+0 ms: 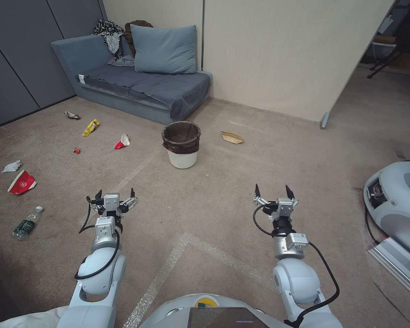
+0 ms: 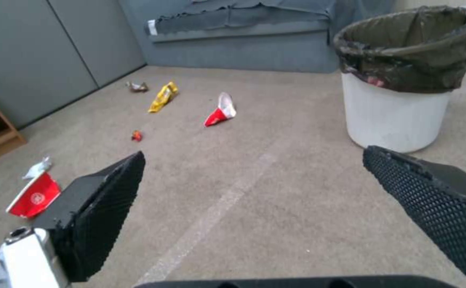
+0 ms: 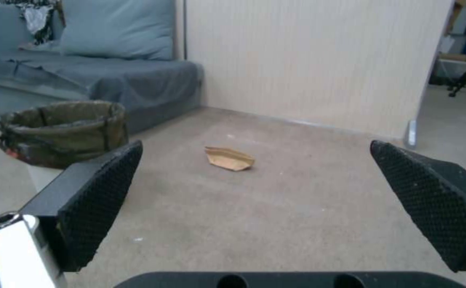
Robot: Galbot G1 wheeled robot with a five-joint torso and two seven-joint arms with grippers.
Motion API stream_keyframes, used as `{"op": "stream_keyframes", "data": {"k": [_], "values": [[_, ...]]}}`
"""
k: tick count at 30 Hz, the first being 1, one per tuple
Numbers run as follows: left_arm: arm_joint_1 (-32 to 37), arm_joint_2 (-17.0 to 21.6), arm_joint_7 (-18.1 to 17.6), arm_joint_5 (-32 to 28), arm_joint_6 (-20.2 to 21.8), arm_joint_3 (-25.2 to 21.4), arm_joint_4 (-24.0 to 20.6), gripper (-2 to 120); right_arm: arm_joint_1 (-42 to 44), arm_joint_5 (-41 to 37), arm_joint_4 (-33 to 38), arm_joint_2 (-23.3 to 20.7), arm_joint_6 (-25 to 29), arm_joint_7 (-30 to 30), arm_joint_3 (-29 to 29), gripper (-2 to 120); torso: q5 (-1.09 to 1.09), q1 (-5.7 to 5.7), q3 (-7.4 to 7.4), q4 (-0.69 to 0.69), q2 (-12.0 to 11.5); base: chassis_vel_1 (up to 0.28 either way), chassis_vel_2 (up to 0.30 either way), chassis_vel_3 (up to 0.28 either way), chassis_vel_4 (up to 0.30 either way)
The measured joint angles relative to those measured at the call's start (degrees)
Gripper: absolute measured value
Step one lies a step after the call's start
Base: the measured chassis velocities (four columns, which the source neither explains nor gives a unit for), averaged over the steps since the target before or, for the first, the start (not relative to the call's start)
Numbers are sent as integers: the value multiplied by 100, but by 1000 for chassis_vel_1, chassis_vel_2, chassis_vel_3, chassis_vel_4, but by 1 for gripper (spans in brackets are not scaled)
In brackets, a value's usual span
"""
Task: Pick up the trash bin, then pick up the garbage from the floor and place it into the trash bin.
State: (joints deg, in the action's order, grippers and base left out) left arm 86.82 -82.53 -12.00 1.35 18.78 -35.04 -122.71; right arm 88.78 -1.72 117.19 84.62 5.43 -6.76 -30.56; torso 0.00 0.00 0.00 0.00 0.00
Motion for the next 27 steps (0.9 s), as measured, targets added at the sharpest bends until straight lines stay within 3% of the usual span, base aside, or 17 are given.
{"op": "stream_keyframes", "data": {"k": [13,27], "values": [[42,0,286,19,-56,72,14,100,-30,-2,-93,50,85,55,2,100,0,-1,-1,0,0,-24,21,26,-28],[89,-5,431,104,-118,119,21,100,-18,-11,-111,82,104,82,3,100,0,0,0,2,0,-213,206,227,-208]]}}
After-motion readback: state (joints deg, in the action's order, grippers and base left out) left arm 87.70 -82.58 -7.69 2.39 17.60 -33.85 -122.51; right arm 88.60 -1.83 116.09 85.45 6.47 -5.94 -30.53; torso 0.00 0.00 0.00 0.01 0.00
